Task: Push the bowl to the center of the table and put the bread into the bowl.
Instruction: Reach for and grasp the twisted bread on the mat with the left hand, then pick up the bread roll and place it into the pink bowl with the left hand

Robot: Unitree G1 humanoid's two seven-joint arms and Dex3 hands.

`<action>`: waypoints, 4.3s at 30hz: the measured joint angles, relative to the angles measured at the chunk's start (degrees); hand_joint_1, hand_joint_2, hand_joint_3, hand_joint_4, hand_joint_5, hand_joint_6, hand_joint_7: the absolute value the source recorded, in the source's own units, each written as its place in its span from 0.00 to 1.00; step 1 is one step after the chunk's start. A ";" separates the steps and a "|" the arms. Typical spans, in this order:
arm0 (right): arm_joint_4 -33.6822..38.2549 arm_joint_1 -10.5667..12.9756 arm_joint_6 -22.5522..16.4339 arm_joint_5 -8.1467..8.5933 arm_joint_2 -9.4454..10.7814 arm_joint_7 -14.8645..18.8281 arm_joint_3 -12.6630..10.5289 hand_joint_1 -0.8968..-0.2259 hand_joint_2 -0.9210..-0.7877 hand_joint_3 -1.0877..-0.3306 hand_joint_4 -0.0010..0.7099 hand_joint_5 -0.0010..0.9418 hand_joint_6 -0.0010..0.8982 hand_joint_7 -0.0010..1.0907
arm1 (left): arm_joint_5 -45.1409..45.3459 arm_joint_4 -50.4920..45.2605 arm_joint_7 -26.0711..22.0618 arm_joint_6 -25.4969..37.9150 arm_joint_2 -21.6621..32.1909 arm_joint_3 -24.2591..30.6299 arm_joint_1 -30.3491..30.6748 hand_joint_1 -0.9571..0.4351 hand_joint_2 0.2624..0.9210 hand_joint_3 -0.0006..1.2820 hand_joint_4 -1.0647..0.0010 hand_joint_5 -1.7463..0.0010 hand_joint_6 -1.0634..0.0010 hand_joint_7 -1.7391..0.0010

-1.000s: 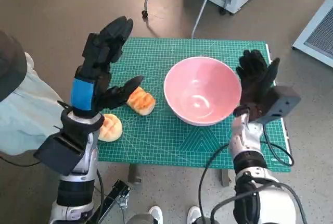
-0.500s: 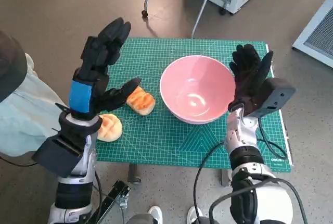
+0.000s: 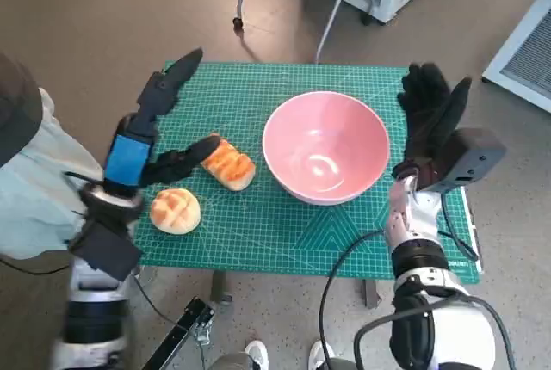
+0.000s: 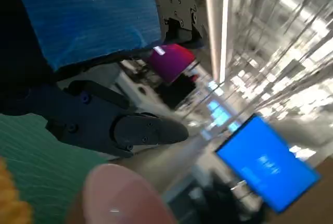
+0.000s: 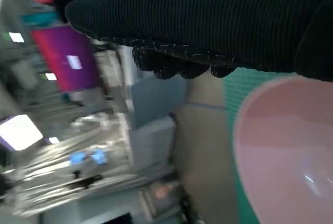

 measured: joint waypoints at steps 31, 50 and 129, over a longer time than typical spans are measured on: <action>-28.93 3.11 -11.02 13.21 0.09 36.85 7.96 0.35 0.00 0.47 0.51 0.02 0.06 0.84 | 14.24 14.57 -20.11 3.63 16.30 -15.64 -14.30 0.56 0.84 0.00 0.75 1.00 0.68 0.89; -38.30 6.57 -10.21 9.24 0.12 33.83 12.79 0.35 0.00 0.43 0.50 0.02 0.01 0.89 | 25.13 35.37 -14.32 -0.04 10.73 -25.71 -25.83 0.56 0.84 0.00 0.76 1.00 0.68 0.91; -43.28 10.38 -8.04 9.55 -0.73 31.22 14.64 0.35 0.00 0.42 0.48 0.01 0.00 0.84 | 29.26 31.99 1.76 -1.19 1.22 -27.59 -45.77 0.69 1.00 0.13 0.52 0.26 0.45 0.27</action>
